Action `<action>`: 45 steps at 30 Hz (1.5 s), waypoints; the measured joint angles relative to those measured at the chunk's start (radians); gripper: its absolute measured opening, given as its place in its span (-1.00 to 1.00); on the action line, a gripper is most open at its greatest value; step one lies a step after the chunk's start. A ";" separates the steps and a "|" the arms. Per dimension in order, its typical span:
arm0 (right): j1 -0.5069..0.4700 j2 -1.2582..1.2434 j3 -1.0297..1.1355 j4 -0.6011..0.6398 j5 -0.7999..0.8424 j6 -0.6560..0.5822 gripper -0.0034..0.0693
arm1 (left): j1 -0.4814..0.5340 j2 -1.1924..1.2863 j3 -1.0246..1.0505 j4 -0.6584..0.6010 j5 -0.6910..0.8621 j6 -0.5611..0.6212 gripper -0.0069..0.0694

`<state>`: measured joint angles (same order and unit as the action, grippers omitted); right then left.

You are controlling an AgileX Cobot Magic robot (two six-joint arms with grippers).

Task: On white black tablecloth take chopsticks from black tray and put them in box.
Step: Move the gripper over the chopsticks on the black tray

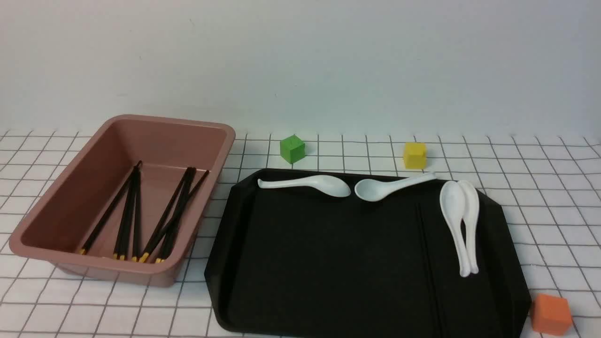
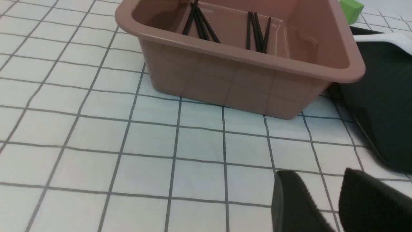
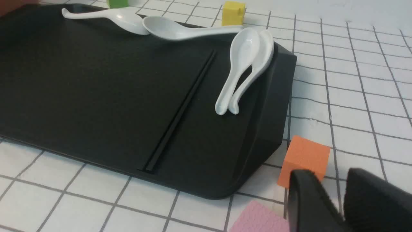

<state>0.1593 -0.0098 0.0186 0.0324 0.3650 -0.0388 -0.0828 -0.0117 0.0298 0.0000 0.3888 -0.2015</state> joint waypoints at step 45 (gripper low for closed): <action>0.000 0.000 0.000 0.235 0.000 0.093 -0.25 | 0.000 0.000 0.000 0.000 0.000 0.000 -0.19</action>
<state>0.1593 -0.0098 0.0186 0.2674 0.3650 0.0538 -0.0828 -0.0117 0.0298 0.0000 0.3888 -0.2015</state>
